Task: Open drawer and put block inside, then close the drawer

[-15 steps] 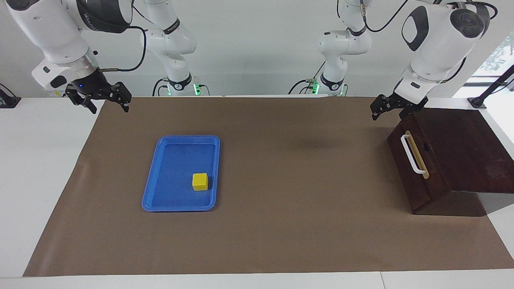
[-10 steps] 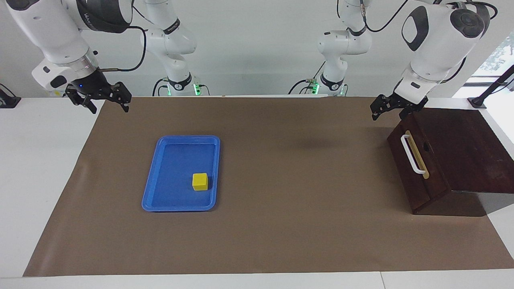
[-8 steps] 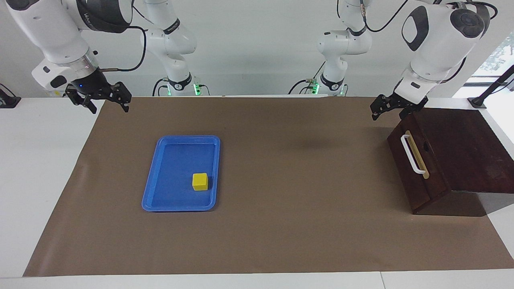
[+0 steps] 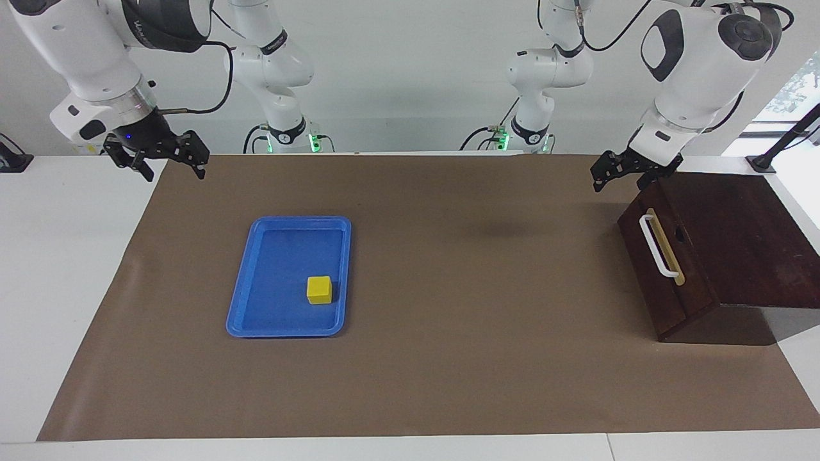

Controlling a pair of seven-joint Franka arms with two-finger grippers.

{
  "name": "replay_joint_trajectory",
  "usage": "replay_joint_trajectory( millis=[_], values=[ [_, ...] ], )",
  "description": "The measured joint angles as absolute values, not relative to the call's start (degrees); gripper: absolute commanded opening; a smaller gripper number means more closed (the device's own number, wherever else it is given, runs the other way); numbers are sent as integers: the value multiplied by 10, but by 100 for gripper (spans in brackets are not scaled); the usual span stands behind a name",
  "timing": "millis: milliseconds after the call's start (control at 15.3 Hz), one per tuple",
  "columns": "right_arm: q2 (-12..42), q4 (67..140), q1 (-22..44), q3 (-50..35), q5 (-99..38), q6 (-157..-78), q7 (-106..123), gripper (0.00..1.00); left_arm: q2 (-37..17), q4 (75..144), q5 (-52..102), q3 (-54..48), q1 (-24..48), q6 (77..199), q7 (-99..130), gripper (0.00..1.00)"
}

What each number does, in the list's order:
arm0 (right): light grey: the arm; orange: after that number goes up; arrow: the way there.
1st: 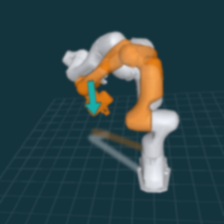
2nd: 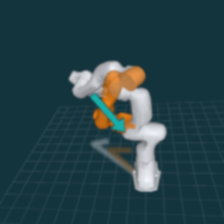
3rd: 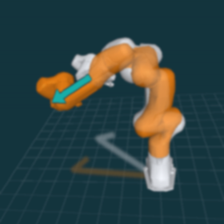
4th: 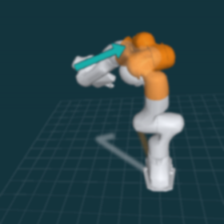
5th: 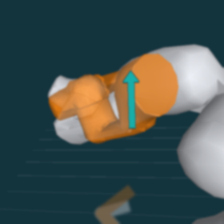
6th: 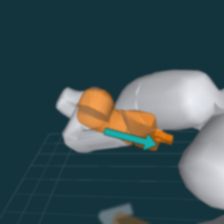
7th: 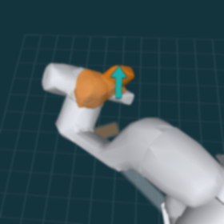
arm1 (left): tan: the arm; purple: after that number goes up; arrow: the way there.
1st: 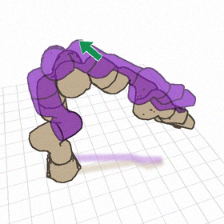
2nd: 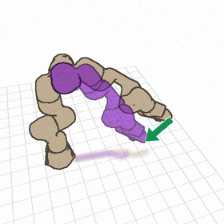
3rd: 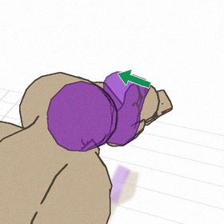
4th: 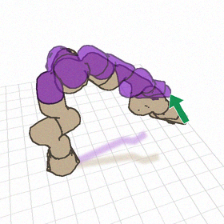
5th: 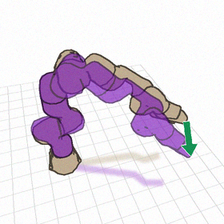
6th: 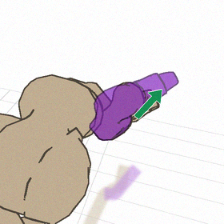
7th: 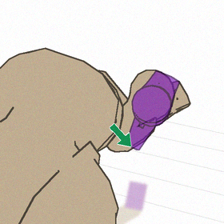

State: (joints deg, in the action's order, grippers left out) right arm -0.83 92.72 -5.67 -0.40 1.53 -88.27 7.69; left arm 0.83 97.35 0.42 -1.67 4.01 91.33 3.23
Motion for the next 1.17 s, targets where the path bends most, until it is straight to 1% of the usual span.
replay_joint_trajectory(
  millis=[326, 653, 914, 1175],
  values=[
    [-8, 931, -58, -1, 11, -882, 17, 100, 8, 974, 4, -17, 40, 913, 32, 100],
    [-5, 956, -73, 0, -44, -884, -104, 100, 8, 974, 4, -17, 40, 913, 32, 100],
    [33, 969, -82, 1, -126, -907, -275, 100, 8, 974, 4, -17, 40, 913, 32, 100],
    [75, 1012, -82, 0, -230, -975, -428, 100, 8, 974, 4, -17, 40, 913, 32, 100]
  ],
)
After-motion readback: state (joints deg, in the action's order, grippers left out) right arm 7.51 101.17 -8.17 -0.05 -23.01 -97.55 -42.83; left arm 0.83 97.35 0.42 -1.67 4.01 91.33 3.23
